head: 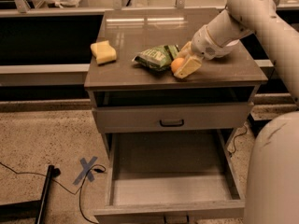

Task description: Place orange into middle drawer

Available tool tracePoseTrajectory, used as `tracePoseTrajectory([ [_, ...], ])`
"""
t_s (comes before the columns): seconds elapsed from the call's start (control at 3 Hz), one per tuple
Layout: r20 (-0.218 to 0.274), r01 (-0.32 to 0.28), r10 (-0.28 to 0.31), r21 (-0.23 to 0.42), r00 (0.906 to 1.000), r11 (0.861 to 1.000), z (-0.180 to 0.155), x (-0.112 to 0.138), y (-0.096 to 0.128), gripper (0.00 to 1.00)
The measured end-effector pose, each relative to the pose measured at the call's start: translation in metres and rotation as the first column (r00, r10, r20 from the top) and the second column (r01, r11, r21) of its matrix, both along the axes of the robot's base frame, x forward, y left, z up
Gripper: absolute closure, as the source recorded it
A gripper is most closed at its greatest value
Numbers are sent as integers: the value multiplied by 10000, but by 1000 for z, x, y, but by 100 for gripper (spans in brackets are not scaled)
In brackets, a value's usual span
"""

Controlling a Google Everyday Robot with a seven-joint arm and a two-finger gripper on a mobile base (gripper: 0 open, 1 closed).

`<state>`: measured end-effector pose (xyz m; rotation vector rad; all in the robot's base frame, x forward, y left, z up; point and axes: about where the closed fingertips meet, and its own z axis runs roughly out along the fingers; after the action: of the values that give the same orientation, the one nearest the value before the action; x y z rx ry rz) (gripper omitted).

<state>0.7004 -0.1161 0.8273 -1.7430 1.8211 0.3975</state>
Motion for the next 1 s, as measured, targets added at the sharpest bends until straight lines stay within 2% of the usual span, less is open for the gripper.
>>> tracePoseTrajectory([
  [0.33, 136, -185, 176, 707, 9998, 9973, 11, -1, 6, 93],
  [0.67, 309, -372, 329, 1501, 9990, 9880, 24, -2, 10, 100],
  [1.0, 551, -455, 348, 2070, 9979, 9773, 49, -6, 8, 100],
])
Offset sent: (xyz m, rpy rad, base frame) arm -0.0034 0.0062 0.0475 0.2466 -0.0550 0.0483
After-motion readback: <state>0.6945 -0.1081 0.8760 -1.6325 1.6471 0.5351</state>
